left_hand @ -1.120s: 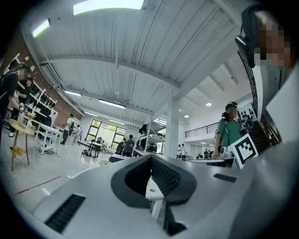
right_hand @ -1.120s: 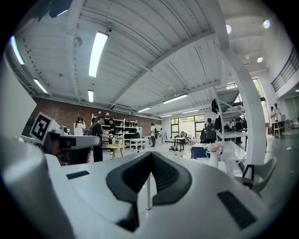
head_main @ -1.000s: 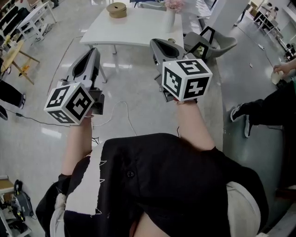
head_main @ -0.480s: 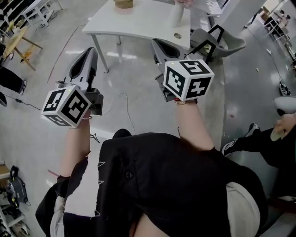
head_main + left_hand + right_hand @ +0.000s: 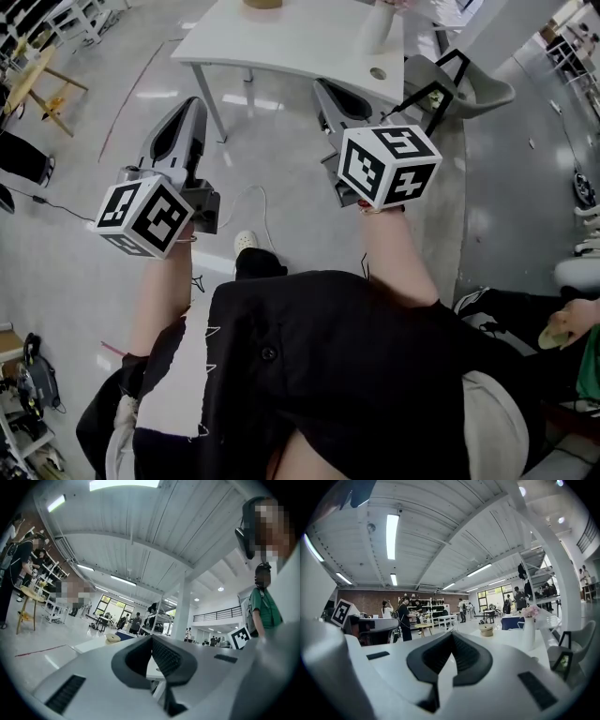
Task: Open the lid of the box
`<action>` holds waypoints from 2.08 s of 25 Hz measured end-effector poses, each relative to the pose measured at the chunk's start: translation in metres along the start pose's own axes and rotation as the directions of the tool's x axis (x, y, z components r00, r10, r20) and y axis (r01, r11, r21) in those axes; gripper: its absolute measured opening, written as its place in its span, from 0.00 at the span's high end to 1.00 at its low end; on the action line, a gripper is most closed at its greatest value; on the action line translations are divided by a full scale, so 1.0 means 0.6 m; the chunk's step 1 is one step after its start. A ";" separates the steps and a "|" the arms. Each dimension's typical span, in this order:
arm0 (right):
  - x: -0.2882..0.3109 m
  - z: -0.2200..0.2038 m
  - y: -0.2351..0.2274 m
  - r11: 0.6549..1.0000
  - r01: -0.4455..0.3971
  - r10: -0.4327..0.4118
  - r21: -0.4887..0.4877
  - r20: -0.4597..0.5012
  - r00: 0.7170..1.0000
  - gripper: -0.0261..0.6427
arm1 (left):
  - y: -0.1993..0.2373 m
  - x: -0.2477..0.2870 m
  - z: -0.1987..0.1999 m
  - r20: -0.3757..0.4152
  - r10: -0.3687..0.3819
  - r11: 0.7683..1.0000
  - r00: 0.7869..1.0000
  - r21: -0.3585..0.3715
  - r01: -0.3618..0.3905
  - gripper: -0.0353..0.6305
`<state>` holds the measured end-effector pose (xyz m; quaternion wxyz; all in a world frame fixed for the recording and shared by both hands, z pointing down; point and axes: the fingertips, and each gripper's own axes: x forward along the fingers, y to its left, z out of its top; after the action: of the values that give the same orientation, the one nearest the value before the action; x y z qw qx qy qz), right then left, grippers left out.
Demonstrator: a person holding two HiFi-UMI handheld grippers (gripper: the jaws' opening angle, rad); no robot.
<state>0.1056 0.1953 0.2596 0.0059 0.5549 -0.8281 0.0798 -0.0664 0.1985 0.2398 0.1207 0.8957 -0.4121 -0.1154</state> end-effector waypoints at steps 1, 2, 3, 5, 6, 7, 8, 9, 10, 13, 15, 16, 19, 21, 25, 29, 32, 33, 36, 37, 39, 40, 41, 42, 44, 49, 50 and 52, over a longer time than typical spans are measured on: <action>0.012 0.002 -0.005 1.000 0.007 -0.007 -0.002 0.001 1.000 0.95 | 0.010 0.011 0.000 -0.001 -0.007 1.000 1.000 -0.004 0.007 0.93; 0.024 0.005 -0.009 1.000 0.012 -0.012 -0.003 0.002 1.000 0.96 | 0.018 0.022 0.001 -0.003 -0.013 1.000 1.000 -0.008 0.013 0.93; 0.036 0.008 -0.013 1.000 0.015 -0.015 -0.003 0.003 1.000 0.96 | 0.027 0.034 0.003 -0.003 -0.019 1.000 1.000 -0.010 0.018 0.93; 0.062 0.015 -0.021 1.000 0.016 -0.016 -0.007 0.004 1.000 0.95 | 0.042 0.057 0.012 0.001 -0.029 1.000 1.000 -0.010 0.029 0.93; 0.076 0.018 -0.024 1.000 0.018 -0.018 -0.008 0.003 1.000 0.96 | 0.050 0.068 0.018 0.002 -0.033 0.999 0.999 -0.009 0.034 0.93; 0.089 0.021 -0.028 1.000 0.022 -0.022 -0.009 -0.001 1.000 0.96 | 0.059 0.079 0.022 -0.001 -0.037 0.999 0.999 -0.008 0.037 0.93; 0.103 0.023 -0.030 1.000 0.027 -0.027 -0.008 -0.005 1.000 0.96 | 0.069 0.090 0.025 -0.006 -0.039 0.999 0.999 -0.007 0.039 0.93; 0.117 0.025 -0.033 0.999 0.032 -0.032 -0.007 -0.009 0.999 0.96 | 0.081 0.101 0.027 -0.012 -0.041 0.999 0.999 -0.009 0.041 0.93; 0.131 0.028 -0.037 0.999 0.038 -0.038 -0.006 -0.011 0.999 0.96 | 0.093 0.112 0.029 -0.016 -0.044 0.999 0.999 -0.012 0.044 0.93; 0.171 0.040 -0.047 0.999 0.051 -0.051 -0.005 -0.008 0.999 0.95 | 0.126 0.148 0.039 -0.017 -0.057 0.998 0.998 -0.022 0.056 0.93; 0.195 0.047 -0.054 0.998 0.063 -0.063 -0.008 -0.007 0.998 0.95 | 0.145 0.173 0.046 -0.018 -0.067 0.998 0.998 -0.020 0.066 0.93; 0.206 0.050 -0.059 0.997 0.072 -0.073 -0.010 -0.007 0.997 0.96 | 0.153 0.186 0.049 -0.020 -0.075 0.997 0.997 -0.020 0.075 0.93; 0.235 0.054 -0.077 0.995 0.101 -0.101 -0.005 -0.008 0.995 0.95 | 0.172 0.221 0.053 -0.024 -0.105 0.994 0.994 -0.028 0.105 0.93; 0.253 0.058 -0.087 0.994 0.113 -0.113 0.004 -0.007 0.994 0.95 | 0.184 0.241 0.057 -0.026 -0.122 0.992 0.992 -0.032 0.121 0.93; 0.291 0.072 -0.092 0.991 0.135 -0.135 0.007 0.008 0.991 0.95 | 0.218 0.269 0.074 -0.020 -0.147 0.989 0.989 -0.033 0.146 0.93; 0.326 0.086 -0.091 0.989 0.146 -0.146 0.005 0.026 0.989 0.95 | 0.246 0.290 0.097 0.000 -0.166 0.986 0.986 -0.025 0.165 0.93; 0.352 0.091 -0.089 0.989 0.147 -0.147 0.011 0.034 0.989 0.95 | 0.265 0.297 0.107 0.006 -0.175 0.984 0.985 -0.018 0.175 0.93; 0.360 0.093 -0.085 0.989 0.145 -0.146 0.012 0.037 0.989 0.95 | 0.274 0.298 0.108 0.005 -0.176 0.984 0.984 -0.016 0.176 0.93; 0.383 0.096 -0.069 0.990 0.142 -0.141 -0.008 0.045 0.989 0.95 | 0.303 0.299 0.111 -0.010 -0.160 0.987 0.987 0.016 0.160 0.93; 0.389 0.095 -0.064 0.989 0.144 -0.143 -0.019 0.044 0.989 0.95 | 0.313 0.299 0.112 -0.015 -0.150 0.988 0.989 0.030 0.150 0.93; 0.397 0.093 -0.060 0.988 0.153 -0.151 -0.036 0.041 0.988 0.95 | 0.327 0.298 0.114 -0.017 -0.140 0.989 0.990 0.038 0.141 0.93; 0.399 0.091 -0.059 0.987 0.156 -0.155 -0.041 0.039 0.987 0.95 | 0.332 0.298 0.113 -0.020 -0.139 0.990 0.990 0.033 0.140 0.93; 0.400 0.087 -0.059 0.986 0.158 -0.156 -0.045 0.035 0.987 0.95 | 0.336 0.297 0.109 -0.026 -0.139 0.990 0.990 0.029 0.139 0.93; 0.402 0.081 -0.060 0.986 0.159 -0.158 -0.049 0.028 0.987 0.95 | 0.340 0.297 0.103 -0.035 -0.137 0.990 0.990 0.026 0.138 0.93; 0.407 0.065 -0.067 0.985 0.162 -0.162 -0.052 0.003 0.987 0.95 | 0.349 0.298 0.090 -0.056 -0.125 0.992 0.991 0.023 0.126 0.93; 0.435 0.026 -0.078 0.990 0.139 -0.140 -0.022 -0.048 0.989 0.95 | 0.377 0.305 0.061 -0.090 -0.069 0.997 0.994 0.010 0.071 0.93; 0.443 0.023 -0.078 0.991 0.132 -0.133 -0.022 -0.054 0.990 0.95 | 0.383 0.306 0.056 -0.096 -0.064 0.998 0.993 0.001 0.064 0.93; 0.462 0.018 -0.082 0.992 0.120 -0.121 -0.024 -0.061 0.991 0.95 | 0.395 0.313 0.049 -0.101 -0.065 0.998 0.993 -0.025 0.063 0.93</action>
<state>0.0452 -0.0792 0.2822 0.0422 0.6010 -0.7933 0.0879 -0.1245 -0.0985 0.2655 0.1477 0.9117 -0.3753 -0.0779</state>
